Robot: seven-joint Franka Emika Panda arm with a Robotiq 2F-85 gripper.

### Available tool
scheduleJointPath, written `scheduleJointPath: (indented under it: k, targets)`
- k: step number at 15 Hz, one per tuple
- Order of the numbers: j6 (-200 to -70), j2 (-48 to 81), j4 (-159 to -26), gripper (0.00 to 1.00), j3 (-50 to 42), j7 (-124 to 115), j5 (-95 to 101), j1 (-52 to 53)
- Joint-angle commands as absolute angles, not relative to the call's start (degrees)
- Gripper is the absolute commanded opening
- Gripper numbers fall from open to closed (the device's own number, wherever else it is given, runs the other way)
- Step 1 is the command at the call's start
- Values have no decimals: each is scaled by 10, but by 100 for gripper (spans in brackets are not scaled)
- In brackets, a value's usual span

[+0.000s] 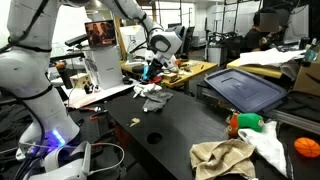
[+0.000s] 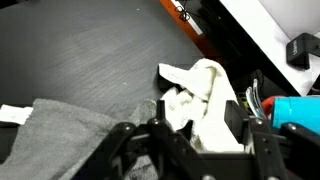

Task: Move the grey towel to the right and unfold it

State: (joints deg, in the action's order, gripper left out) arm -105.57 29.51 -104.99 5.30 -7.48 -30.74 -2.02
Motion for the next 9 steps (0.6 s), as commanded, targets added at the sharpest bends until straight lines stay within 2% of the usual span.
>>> scheduleJointPath:
  k: [1,2,9]
  targets:
    - [-1014,291,-1047,94,36,-2,-247,-23]
    - [-1001,295,-1045,100,32,26,-221,-26]
    - [-1025,320,-1056,100,32,188,-73,-23]
